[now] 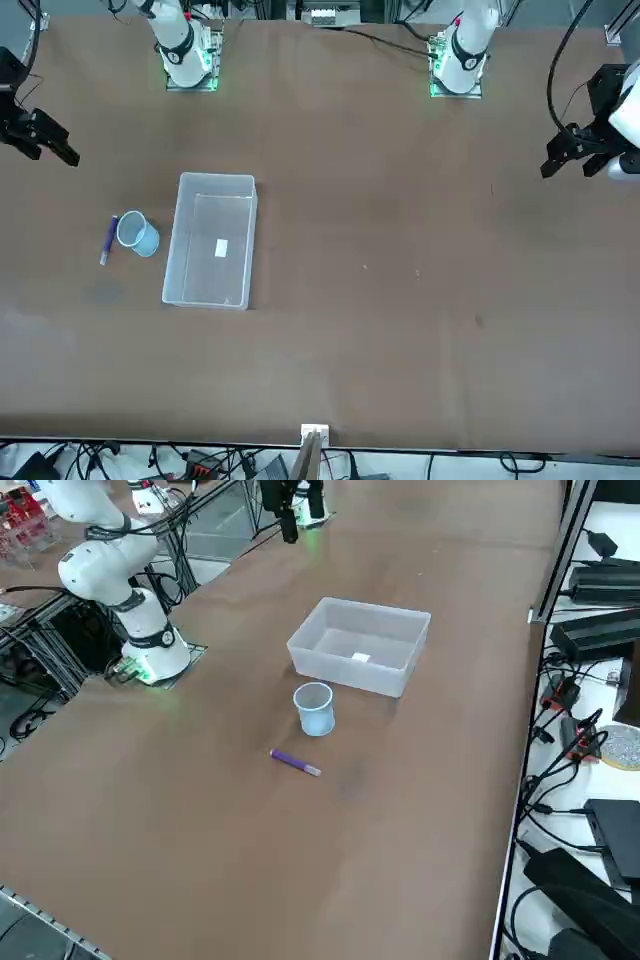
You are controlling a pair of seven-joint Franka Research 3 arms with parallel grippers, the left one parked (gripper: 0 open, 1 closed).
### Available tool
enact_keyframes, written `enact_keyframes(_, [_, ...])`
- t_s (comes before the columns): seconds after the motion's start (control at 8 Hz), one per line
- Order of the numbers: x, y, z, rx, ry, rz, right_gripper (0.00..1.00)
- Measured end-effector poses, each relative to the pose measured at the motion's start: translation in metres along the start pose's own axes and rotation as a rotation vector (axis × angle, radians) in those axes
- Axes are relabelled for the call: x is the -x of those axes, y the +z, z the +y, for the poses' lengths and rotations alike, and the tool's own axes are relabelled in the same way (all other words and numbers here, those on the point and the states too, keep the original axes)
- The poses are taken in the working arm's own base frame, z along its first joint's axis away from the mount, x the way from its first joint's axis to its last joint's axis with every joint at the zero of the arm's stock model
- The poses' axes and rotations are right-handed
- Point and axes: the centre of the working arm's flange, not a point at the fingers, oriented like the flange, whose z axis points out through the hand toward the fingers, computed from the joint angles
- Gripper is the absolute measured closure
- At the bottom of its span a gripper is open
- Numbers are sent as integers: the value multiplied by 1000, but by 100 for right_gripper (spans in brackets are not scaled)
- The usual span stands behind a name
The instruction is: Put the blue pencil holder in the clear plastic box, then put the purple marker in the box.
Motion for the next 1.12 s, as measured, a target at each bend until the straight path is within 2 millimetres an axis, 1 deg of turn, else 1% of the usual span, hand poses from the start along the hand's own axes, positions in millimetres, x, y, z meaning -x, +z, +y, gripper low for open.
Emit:
enact_keyframes(0.12, [-5, 10, 3, 11, 3, -17, 1])
enact_keyframes(0.38, [-26, 46, 13, 23, 0, -43, 1])
enact_keyframes(0.5, [-37, 68, 24, 24, -29, -48, 1])
enact_keyframes(0.62, [-44, 92, 40, 21, -76, -57, 1])
enact_keyframes(0.75, [-48, 119, 58, 18, -112, -65, 2])
enact_keyframes(0.88, [-48, 152, 73, 16, -124, -71, 2])
enact_keyframes(1.0, [-43, 187, 79, 15, -128, -73, 3])
enact_keyframes(1.12, [-37, 218, 80, 15, -129, -68, 3])
